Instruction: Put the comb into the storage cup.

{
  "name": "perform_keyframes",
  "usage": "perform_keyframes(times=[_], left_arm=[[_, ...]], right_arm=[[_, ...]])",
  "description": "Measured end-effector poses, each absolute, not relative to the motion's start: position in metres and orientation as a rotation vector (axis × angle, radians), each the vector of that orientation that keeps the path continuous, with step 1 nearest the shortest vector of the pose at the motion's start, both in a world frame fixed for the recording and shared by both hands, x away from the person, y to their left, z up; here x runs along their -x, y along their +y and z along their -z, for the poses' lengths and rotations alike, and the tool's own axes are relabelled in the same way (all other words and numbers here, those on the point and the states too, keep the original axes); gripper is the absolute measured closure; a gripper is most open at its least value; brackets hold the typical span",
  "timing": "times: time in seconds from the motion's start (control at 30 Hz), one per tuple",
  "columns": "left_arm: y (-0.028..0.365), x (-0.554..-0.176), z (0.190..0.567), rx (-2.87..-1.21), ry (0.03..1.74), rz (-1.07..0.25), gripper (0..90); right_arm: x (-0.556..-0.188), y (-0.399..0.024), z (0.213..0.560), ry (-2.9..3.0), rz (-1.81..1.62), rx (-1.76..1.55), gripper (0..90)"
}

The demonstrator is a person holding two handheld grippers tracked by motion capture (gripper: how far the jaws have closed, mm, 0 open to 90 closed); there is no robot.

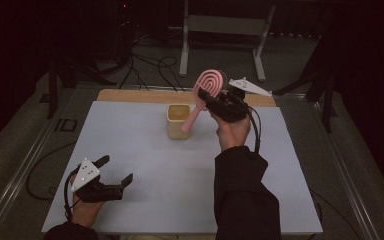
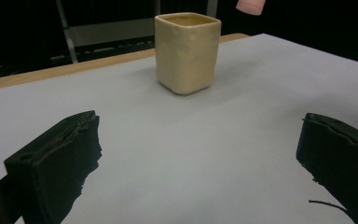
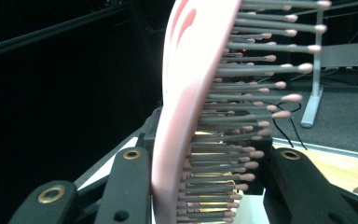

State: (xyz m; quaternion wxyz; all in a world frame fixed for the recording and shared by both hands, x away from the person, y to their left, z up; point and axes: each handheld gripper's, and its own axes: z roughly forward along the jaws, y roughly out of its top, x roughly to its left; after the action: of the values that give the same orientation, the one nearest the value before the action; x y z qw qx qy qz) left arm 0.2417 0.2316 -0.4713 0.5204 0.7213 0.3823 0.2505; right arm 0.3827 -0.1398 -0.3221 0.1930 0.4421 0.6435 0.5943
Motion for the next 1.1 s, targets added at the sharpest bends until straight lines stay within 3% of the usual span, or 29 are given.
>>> perform_keyframes(times=[0.47, 1.1], left_arm=[[0.23, -0.242, 0.469, -1.736, 0.904, -0.592, 0.2], [0.228, -0.244, 0.47, -1.741, 0.906, -0.584, 0.2]], right_arm=[[-0.396, -0.125, 0.306, 1.804, -1.655, -1.21, 63.6], [-0.427, -0.122, 0.319, 1.746, -1.648, -1.295, 63.6]])
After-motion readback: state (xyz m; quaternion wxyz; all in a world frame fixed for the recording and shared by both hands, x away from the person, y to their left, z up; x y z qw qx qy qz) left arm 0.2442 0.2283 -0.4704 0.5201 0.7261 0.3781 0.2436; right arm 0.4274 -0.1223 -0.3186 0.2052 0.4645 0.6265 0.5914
